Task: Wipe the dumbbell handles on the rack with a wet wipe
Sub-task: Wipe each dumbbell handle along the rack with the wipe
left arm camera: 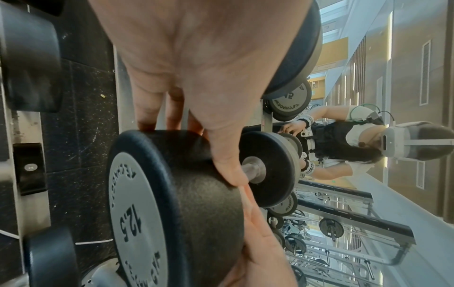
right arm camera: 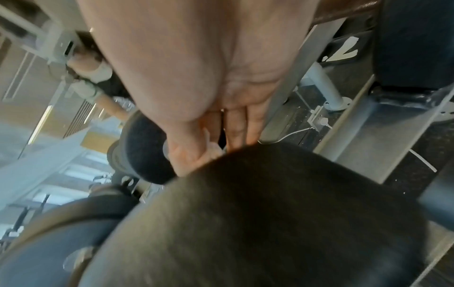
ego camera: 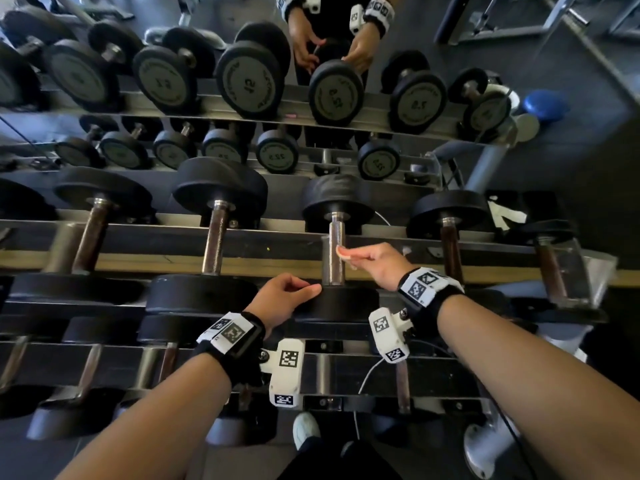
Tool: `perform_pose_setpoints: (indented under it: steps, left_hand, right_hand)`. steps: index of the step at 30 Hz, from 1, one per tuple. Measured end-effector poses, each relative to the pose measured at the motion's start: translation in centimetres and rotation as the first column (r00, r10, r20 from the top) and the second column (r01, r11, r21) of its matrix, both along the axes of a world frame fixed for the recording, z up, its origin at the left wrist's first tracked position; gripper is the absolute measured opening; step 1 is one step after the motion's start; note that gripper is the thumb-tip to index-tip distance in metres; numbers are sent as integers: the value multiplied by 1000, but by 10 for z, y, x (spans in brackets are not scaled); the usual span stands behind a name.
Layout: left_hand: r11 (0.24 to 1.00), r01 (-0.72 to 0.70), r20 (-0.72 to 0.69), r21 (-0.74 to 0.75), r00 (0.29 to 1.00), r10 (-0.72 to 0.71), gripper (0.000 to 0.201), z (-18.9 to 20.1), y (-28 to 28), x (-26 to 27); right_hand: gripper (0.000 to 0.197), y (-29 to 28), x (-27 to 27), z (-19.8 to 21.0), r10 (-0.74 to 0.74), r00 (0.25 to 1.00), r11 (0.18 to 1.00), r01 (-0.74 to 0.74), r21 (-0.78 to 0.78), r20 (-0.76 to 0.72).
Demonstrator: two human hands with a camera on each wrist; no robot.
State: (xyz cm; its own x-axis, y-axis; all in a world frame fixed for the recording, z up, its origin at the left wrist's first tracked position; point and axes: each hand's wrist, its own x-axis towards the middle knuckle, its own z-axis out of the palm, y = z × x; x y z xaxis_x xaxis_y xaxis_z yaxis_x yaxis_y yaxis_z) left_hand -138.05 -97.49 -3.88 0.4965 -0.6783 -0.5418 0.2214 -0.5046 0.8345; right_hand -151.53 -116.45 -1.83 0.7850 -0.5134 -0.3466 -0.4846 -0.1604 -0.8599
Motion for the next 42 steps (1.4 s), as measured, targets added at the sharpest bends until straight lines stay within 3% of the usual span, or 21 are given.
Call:
perform_pose_setpoints:
  steps: [4,6,9,12,20,24,28,31,35,38,42]
  left_hand:
    - [1000,-13,-33,11,999,13,29,4,-1,-2]
    - [1000,-21,-62,13,998,22,27,8,-2,-2]
    - [999,-43,-106,15,993,45,26,14,-2,-3]
    - [996,-90,-128,18,988,92,32,18,-1,-7]
    - [935,-346,-39,-72,938,344,23,11,3,-41]
    - [889,-429,10,-162,900,436,24,21,-11,-55]
    - [950,-257,419,-176,854,309,29,43,-42,-73]
    - [964,-193,543,-184,797,263,26,58,-71,-101]
    - [976,-119,473,-185,859,194,26,59,-106,-141]
    - [994,-62,382,-94,919,93,27,43,-126,-165]
    - [998,-54,318,8,947,49,35,17,-141,-181]
  right_hand:
    - [27,-3,-10,1,95,995,990,-91,104,-35]
    - [26,-9,-12,6,129,988,991,-127,35,-83]
    - [26,-9,-8,8,-35,998,989,28,-148,-45]
    - [27,6,-4,2,-43,999,991,41,-130,-17]
    - [26,-15,-26,8,165,983,984,-170,-50,-83]
    - [25,-49,-52,24,143,990,985,-144,-91,-21]
    - [24,-89,-88,38,107,994,993,-108,-48,-17]
    - [24,-117,-120,44,25,1000,999,-25,41,1]
    - [20,-155,-160,38,-140,984,987,130,92,107]
    - [21,-174,-179,18,-266,954,964,261,57,139]
    - [20,-188,-182,-7,-276,954,961,276,17,119]
